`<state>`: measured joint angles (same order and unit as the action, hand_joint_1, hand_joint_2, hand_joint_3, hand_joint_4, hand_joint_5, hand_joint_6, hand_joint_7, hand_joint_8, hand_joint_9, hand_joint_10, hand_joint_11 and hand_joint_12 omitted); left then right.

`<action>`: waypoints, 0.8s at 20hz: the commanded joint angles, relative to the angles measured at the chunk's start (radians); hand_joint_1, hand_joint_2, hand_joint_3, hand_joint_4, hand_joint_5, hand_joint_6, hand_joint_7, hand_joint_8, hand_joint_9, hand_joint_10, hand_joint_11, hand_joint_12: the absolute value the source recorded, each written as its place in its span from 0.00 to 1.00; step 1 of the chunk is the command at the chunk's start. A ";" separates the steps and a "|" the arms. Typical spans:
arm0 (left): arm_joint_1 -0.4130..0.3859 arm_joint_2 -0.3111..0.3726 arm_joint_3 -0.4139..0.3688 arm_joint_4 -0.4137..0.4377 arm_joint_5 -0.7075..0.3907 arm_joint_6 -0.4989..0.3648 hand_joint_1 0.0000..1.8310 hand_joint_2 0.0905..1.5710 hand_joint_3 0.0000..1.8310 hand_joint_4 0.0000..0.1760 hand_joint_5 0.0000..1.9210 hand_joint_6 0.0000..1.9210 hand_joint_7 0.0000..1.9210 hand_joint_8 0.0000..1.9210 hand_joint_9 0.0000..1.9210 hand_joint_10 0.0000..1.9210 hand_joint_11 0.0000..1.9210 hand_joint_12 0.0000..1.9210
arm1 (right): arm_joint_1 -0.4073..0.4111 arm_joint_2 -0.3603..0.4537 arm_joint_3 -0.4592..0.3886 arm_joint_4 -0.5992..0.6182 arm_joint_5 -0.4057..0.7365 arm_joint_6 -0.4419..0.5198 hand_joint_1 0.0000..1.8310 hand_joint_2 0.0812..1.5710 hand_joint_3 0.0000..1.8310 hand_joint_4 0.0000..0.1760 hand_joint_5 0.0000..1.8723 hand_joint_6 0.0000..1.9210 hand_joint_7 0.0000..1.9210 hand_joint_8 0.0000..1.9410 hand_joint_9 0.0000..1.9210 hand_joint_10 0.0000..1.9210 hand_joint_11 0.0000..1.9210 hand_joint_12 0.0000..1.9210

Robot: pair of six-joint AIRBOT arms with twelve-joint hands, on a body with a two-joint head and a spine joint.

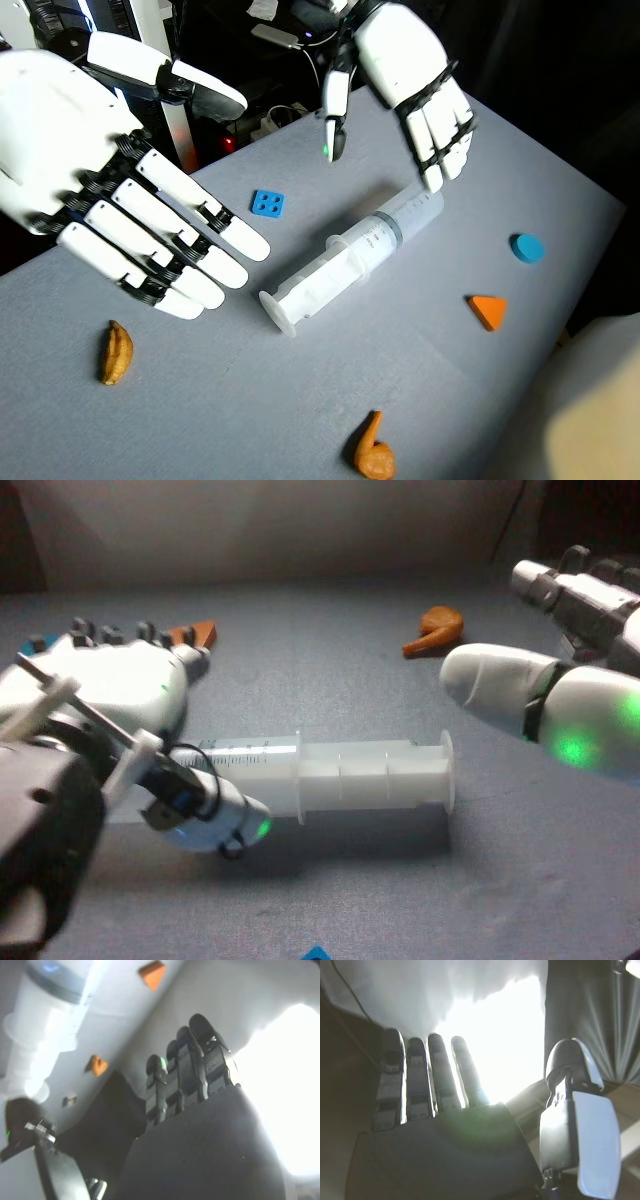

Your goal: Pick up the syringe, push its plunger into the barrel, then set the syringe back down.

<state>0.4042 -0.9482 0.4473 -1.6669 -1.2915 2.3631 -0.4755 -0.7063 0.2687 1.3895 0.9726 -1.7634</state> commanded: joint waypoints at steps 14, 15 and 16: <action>0.218 -0.153 0.113 0.258 -0.174 -0.214 0.42 0.51 0.00 0.33 0.06 0.00 0.04 0.00 0.05 0.00 0.00 0.26 | -0.037 -0.082 0.061 -0.080 0.082 0.165 0.00 0.67 0.00 0.06 0.02 0.00 0.04 0.00 0.04 0.00 0.00 0.33; 0.233 -0.165 0.124 0.263 -0.174 -0.219 0.42 0.51 0.00 0.33 0.07 0.00 0.04 0.00 0.05 0.00 0.00 0.26 | -0.037 -0.083 0.062 -0.080 0.081 0.174 0.00 0.67 0.00 0.07 0.02 0.00 0.04 0.00 0.03 0.00 0.00 0.31; 0.245 -0.180 0.138 0.269 -0.174 -0.220 0.42 0.52 0.00 0.33 0.07 0.00 0.04 0.00 0.05 0.00 0.00 0.26 | -0.037 -0.084 0.062 -0.080 0.080 0.182 0.00 0.67 0.00 0.06 0.02 0.00 0.04 0.00 0.02 0.00 0.00 0.28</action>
<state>0.6548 -1.1294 0.5846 -1.4960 -1.4075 2.1448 -0.5163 -0.7906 0.3286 1.3907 1.0107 -1.5932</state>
